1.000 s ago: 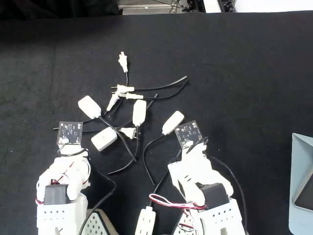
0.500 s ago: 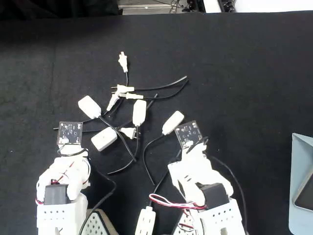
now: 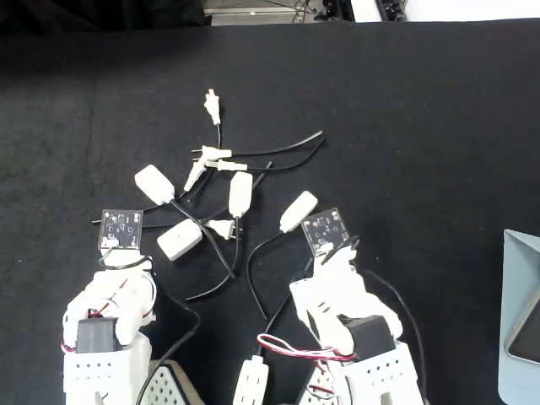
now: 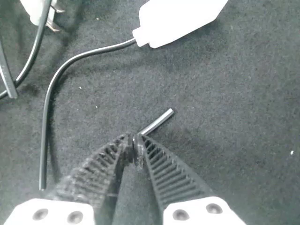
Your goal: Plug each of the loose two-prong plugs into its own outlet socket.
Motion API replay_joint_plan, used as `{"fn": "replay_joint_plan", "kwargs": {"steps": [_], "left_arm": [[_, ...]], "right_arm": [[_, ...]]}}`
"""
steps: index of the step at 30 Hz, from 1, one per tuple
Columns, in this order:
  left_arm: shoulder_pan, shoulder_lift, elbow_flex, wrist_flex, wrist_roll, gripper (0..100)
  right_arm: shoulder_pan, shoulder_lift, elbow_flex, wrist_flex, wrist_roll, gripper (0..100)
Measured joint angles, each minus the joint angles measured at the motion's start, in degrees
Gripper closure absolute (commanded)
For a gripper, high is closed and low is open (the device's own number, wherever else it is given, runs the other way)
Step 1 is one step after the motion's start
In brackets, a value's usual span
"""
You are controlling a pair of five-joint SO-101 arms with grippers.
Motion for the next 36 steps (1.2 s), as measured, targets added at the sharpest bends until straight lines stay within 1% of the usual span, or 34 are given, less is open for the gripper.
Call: {"fn": "replay_joint_plan", "kwargs": {"steps": [6,9,13,15,20,23,24,26,28,29,33,36], "left_arm": [[0.1,0.0,0.0,0.0,0.0,97],[2.4,0.0,0.0,0.0,-0.1,97],[2.6,0.0,0.0,0.0,-0.1,97],[1.1,0.0,0.0,0.0,-0.2,97],[-7.0,-0.1,-1.1,0.0,-0.1,97],[-9.3,-0.2,-1.1,0.0,-0.1,97],[-9.7,-0.2,-1.1,0.0,-0.1,97],[-10.0,-0.1,-1.1,0.0,-0.1,97],[-10.1,-0.1,-1.1,0.2,-0.2,97],[-10.2,-0.1,-1.1,0.2,-0.4,97],[-12.2,-0.1,-1.1,0.4,-5.9,97],[-15.3,-0.1,-1.1,0.4,-8.9,97]], "right_arm": [[0.0,0.0,0.0,0.0,0.0,98.6],[0.0,0.0,0.0,0.0,0.0,98.6],[0.0,0.0,0.0,0.0,0.0,98.6],[0.0,0.0,0.0,0.0,0.0,98.6],[0.2,0.0,0.0,0.0,0.0,98.5],[4.8,0.0,-0.2,0.0,0.2,93.5],[6.3,0.0,-0.4,-0.6,0.9,91.7],[7.9,0.0,-0.4,-3.4,6.0,89.0],[9.2,0.0,-0.4,-5.7,11.4,88.4],[9.5,0.0,-0.7,-6.6,12.6,88.8],[9.3,0.0,-6.4,-8.0,14.2,91.0],[6.5,0.2,-12.7,-8.0,14.6,90.9]]}}
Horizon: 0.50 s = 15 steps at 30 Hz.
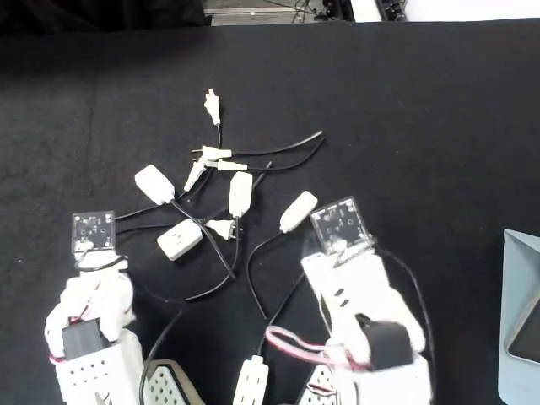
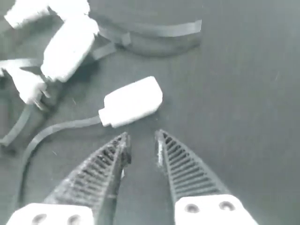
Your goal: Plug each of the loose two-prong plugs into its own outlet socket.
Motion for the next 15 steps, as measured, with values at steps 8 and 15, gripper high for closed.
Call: {"fn": "replay_joint_plan", "kwargs": {"steps": [8,15], "left_arm": [[-1.8,0.0,0.0,0.0,-2.3,97],[-1.8,0.0,0.0,0.0,-2.3,97]], "right_arm": [[-10.0,25.4,-20.0,-1.0,0.0,89.7],[-18.4,57.7,-38.1,-1.0,0.0,81.3]]}}
